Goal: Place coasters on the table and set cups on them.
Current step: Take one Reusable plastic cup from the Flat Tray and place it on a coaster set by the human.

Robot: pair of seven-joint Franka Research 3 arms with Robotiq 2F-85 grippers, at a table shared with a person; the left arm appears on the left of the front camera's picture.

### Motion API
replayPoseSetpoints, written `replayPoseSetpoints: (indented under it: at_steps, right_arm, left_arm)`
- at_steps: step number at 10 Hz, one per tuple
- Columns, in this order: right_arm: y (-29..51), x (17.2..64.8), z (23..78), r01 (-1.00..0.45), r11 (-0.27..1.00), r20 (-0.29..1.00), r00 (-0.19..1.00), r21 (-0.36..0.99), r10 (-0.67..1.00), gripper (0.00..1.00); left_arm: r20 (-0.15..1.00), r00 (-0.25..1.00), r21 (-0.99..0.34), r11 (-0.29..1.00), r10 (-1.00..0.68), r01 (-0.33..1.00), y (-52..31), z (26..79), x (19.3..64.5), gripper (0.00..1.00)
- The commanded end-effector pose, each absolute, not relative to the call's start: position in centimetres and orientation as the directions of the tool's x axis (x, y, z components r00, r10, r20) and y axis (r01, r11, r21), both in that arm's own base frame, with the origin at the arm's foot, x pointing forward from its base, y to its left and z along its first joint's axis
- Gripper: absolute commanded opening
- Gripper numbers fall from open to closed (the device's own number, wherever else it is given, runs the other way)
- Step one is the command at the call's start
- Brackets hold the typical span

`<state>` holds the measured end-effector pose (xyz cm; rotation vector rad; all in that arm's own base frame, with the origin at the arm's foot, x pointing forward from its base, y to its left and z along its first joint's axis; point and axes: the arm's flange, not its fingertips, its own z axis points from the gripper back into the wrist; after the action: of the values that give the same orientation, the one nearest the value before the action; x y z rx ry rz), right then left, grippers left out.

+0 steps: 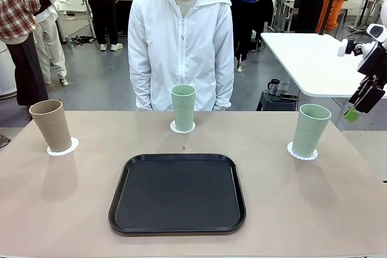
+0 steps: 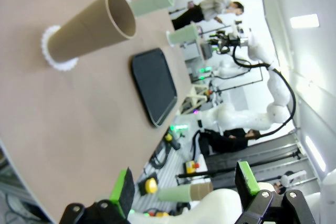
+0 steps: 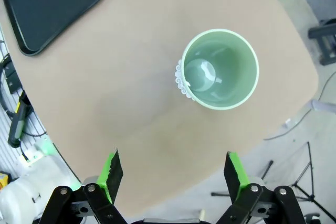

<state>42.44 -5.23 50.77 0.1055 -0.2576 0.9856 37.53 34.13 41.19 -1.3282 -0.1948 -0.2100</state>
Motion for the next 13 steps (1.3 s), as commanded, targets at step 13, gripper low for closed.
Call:
replayPoseSetpoints:
  at_steps: [13]
  right_arm:
    - [-6.8,40.2,50.1,-0.554,0.817,0.1,0.832,0.161,0.545,1.0]
  left_arm:
    - [0.255,0.966,-0.938,0.234,-0.038,0.257,34.1,41.3,37.4,1.0]
